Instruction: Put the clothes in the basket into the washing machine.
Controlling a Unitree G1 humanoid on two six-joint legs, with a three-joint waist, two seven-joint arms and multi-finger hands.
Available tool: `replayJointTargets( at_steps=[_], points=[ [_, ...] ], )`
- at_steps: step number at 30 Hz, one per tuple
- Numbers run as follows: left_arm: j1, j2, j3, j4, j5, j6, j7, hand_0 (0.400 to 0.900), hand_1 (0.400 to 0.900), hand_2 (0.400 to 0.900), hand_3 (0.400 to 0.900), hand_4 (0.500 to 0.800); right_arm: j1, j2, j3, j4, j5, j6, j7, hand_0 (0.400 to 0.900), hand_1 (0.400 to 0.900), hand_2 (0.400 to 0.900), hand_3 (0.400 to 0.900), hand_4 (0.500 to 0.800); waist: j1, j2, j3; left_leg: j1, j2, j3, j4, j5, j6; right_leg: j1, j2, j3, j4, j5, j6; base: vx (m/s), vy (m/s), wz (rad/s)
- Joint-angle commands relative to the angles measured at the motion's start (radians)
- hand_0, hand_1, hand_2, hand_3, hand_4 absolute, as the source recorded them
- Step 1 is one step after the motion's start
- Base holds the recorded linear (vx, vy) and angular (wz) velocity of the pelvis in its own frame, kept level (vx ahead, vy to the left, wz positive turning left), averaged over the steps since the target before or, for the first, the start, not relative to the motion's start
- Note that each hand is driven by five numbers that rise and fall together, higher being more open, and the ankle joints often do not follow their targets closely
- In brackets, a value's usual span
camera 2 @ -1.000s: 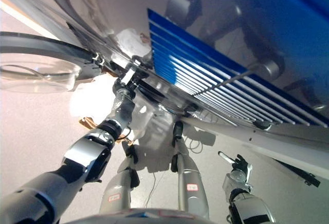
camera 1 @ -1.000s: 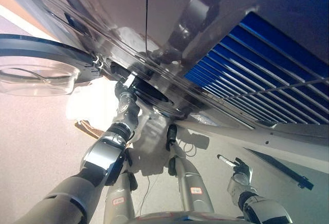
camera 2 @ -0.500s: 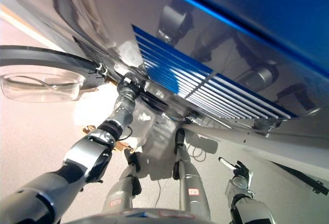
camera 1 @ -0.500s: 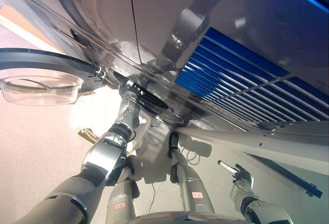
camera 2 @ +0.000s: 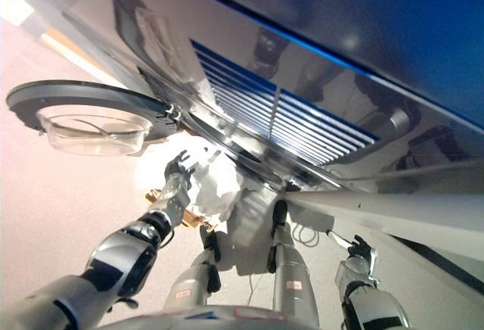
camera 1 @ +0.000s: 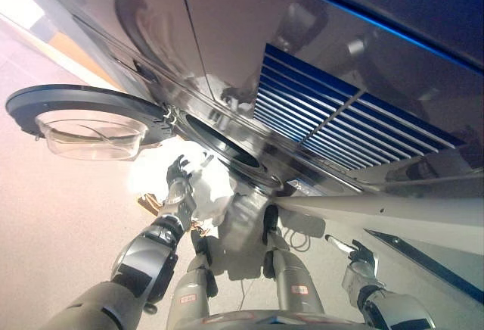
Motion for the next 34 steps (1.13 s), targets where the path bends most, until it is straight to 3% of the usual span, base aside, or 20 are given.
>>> replayJointTargets(
  at_steps=[1,11,13,18,20,25,34],
  points=[
    [-0.031,-0.001,0.003,0.047,0.117,0.001,0.012,0.900,0.900,0.900,0.900,0.800,-0.028,-0.069,-0.006,0.041,-0.009,0.000,-0.051,0.900,0.900,0.900,0.900,0.800,0.018,0.008,0.058,0.015,0.043,-0.075,-0.024,0.058,-0.055,0.073,0.001,-0.056,0.134,-0.097,0.052,-0.08,0.030,0.14],
    [0.266,0.017,0.036,0.078,0.255,0.042,-0.101,0.900,0.900,0.900,0.900,0.800,0.067,-0.030,-0.021,0.009,-0.037,0.030,0.052,0.900,0.900,0.900,0.900,0.800,0.063,0.016,0.011,0.185,0.036,-0.084,-0.088,0.078,-0.053,0.272,0.008,-0.076,0.089,-0.117,0.062,0.03,0.013,0.09],
    [0.355,0.030,0.042,0.065,0.322,0.040,-0.116,0.900,0.900,0.900,0.900,0.800,0.122,-0.016,-0.010,-0.018,-0.076,0.035,0.096,0.900,0.900,0.900,0.900,0.800,0.078,0.021,-0.013,0.233,0.037,-0.088,-0.102,0.085,-0.058,0.337,0.005,-0.090,0.072,-0.127,0.070,0.04,-0.012,0.20],
    [0.464,0.049,0.037,0.071,0.444,0.049,-0.144,0.900,0.900,0.900,0.900,0.800,0.182,-0.007,0.016,-0.041,-0.158,0.050,0.144,0.900,0.900,0.900,0.900,0.800,0.096,0.024,-0.051,0.300,0.032,-0.095,-0.114,0.083,-0.059,0.428,0.003,-0.114,0.047,-0.132,0.079,0.04,-0.003,0.19],
    [0.504,0.049,0.034,0.080,0.482,0.057,-0.184,0.900,0.900,0.900,0.900,0.800,0.218,-0.007,0.038,-0.025,-0.235,0.071,0.163,0.900,0.900,0.900,0.900,0.800,0.099,0.026,-0.072,0.326,0.027,-0.095,-0.124,0.079,-0.060,0.465,0.002,-0.120,0.025,-0.129,0.085,0.04,0.017,0.14],
    [0.556,0.048,0.051,0.124,0.531,0.078,-0.243,0.900,0.900,0.900,0.900,0.800,0.247,0.001,0.072,-0.014,-0.337,0.089,0.203,0.900,0.900,0.900,0.900,0.800,0.099,0.035,-0.094,0.377,0.022,-0.095,-0.126,0.060,-0.053,0.517,-0.007,-0.126,0.042,-0.146,0.089,0.02,0.021,0.04],
    [0.560,0.045,0.038,0.113,0.566,0.080,-0.251,0.900,0.900,0.900,0.900,0.800,0.269,0.021,0.081,-0.020,-0.352,0.095,0.223,0.900,0.900,0.900,0.900,0.800,0.106,0.028,-0.123,0.415,0.003,-0.097,-0.126,0.031,-0.034,0.571,-0.019,-0.130,0.039,-0.154,0.096,0.01,0.007,0.04]
  ],
)
